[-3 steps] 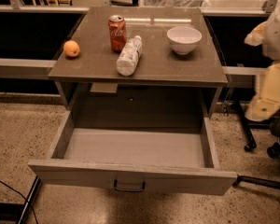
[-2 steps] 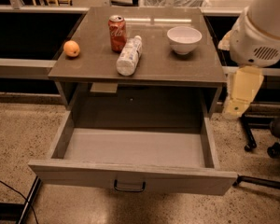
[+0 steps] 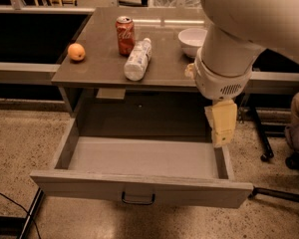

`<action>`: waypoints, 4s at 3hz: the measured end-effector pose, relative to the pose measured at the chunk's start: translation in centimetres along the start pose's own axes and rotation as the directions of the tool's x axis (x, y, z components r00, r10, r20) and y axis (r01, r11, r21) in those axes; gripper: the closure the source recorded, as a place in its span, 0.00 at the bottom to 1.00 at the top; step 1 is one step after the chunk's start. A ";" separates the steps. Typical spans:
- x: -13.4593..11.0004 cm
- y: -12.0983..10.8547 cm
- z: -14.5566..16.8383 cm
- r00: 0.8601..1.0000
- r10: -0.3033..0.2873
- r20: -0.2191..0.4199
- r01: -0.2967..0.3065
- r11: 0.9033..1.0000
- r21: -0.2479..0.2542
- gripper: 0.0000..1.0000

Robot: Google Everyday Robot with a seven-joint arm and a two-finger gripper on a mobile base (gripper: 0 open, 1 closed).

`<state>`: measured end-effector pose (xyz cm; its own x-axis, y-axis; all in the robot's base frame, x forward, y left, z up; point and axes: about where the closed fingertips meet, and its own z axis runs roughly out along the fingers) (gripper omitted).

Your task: Place blue plastic bottle into top drawer

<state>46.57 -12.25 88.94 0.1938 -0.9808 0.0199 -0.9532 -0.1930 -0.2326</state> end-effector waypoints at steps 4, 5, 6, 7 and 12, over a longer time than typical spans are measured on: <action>-2.3 -17.2 0.7 0.899 -0.436 0.044 0.418 0.884 0.211 0.00; -2.3 -17.1 0.6 0.899 -0.436 0.044 0.418 0.883 0.211 0.00; -3.0 -19.1 1.0 0.858 -0.511 0.052 0.489 0.843 0.225 0.00; -4.9 -23.3 4.2 0.752 -0.656 0.073 0.634 0.748 0.196 0.00; -9.7 -25.1 9.5 0.424 -0.900 0.098 0.884 0.435 0.170 0.89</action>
Offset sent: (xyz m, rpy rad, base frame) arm 0.1668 0.0510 0.0195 -0.1347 -0.1426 0.5049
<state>70.77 2.39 85.34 0.9630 -0.2399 0.1230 -0.2041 -0.9468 -0.2487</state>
